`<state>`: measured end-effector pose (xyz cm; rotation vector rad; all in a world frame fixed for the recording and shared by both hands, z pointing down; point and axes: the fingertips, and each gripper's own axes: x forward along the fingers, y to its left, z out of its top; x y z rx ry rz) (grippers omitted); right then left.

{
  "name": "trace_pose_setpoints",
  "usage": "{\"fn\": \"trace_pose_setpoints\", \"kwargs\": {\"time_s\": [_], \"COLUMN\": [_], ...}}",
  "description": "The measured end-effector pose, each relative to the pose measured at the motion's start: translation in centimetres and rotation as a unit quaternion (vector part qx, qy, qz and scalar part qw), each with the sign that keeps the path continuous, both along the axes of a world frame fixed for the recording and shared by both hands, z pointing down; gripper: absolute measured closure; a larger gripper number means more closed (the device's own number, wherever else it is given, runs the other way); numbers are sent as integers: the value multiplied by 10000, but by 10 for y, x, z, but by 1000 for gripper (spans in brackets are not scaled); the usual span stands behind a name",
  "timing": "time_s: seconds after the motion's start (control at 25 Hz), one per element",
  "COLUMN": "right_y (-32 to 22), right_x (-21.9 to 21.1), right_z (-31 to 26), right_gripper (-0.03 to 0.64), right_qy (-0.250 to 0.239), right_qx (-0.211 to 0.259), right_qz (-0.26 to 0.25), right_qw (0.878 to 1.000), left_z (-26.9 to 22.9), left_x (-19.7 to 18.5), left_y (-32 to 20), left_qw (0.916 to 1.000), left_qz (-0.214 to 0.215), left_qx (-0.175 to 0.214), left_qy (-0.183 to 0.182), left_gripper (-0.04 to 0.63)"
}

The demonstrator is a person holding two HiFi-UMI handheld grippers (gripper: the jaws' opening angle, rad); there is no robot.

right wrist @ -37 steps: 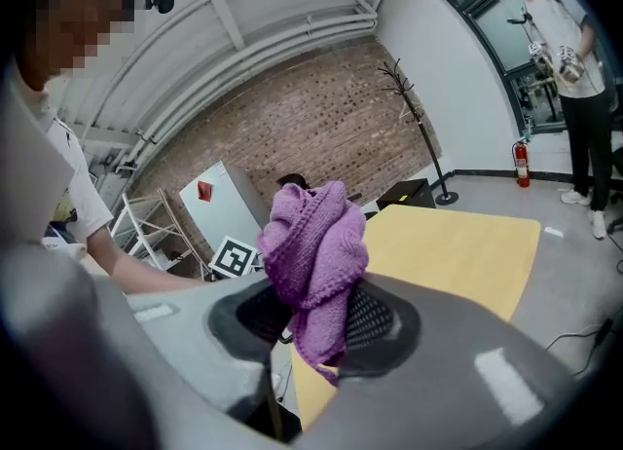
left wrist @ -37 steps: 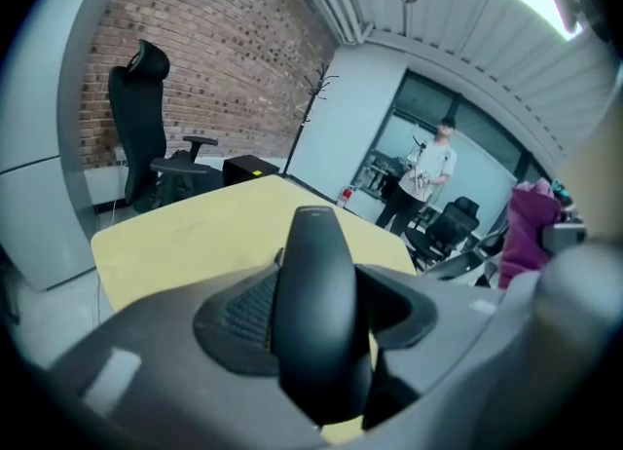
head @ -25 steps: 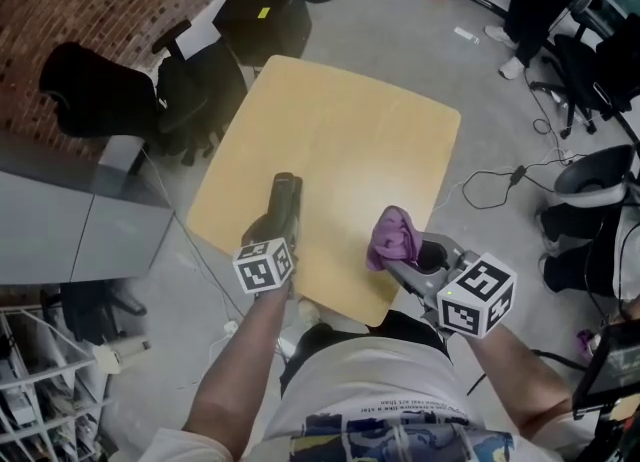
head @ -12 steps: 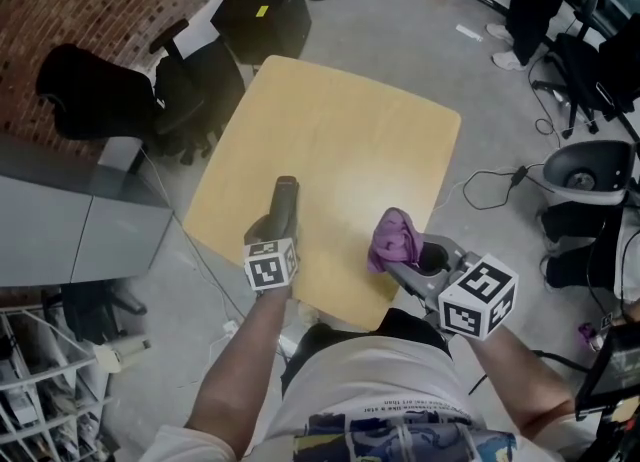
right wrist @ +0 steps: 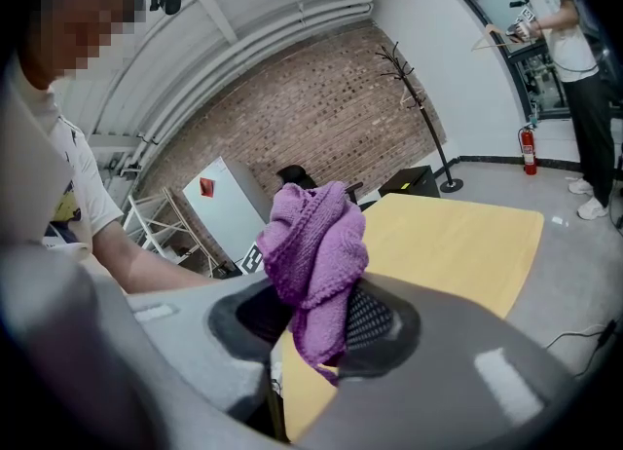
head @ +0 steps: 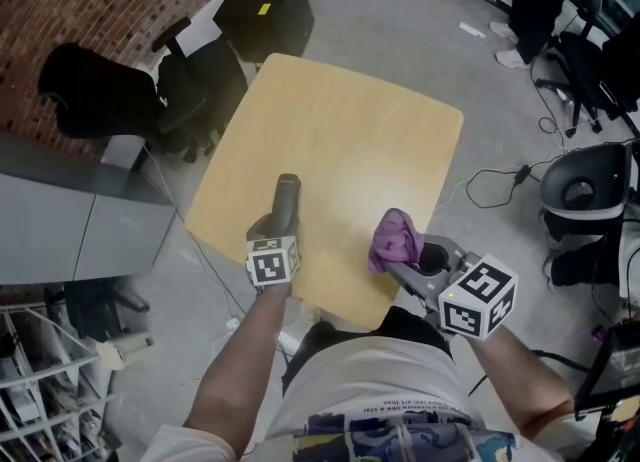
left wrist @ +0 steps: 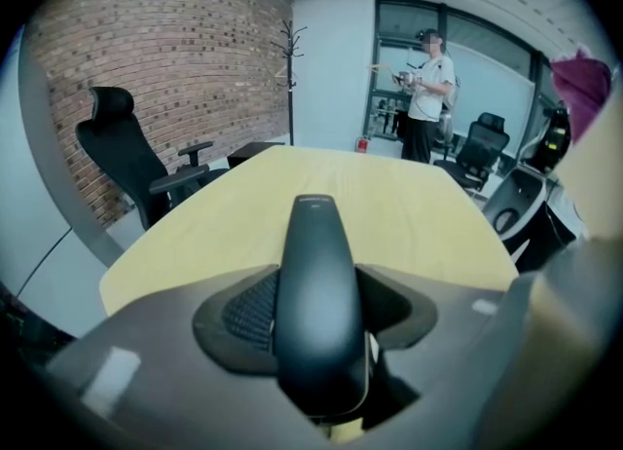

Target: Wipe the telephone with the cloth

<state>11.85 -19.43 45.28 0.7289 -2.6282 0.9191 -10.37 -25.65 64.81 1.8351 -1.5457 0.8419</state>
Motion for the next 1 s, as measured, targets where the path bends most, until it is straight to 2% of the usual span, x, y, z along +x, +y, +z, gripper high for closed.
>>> {"fn": "trace_pose_setpoints", "kwargs": {"time_s": [0.16,0.6,0.8,1.0], "right_y": [2,17,28,39], "right_x": [-2,1,-3,-9], "right_z": [0,1,7,21], "right_gripper": [495,495,495,495], "right_qy": [-36,-85,-38,166], "right_qx": [-14,-9,115,256], "right_qz": [2,-42,-272,-609], "right_qw": [10000,10000,9996,9977], "left_z": [1,-12,-30,-62], "left_x": [-1,7,1,1], "left_y": [0,16,51,103], "left_qw": [9999,9996,9994,9979], "left_qz": [60,265,260,39], "left_qx": [-115,-114,-3,174], "left_qy": [-43,78,237,630], "left_gripper": [333,209,184,183]}}
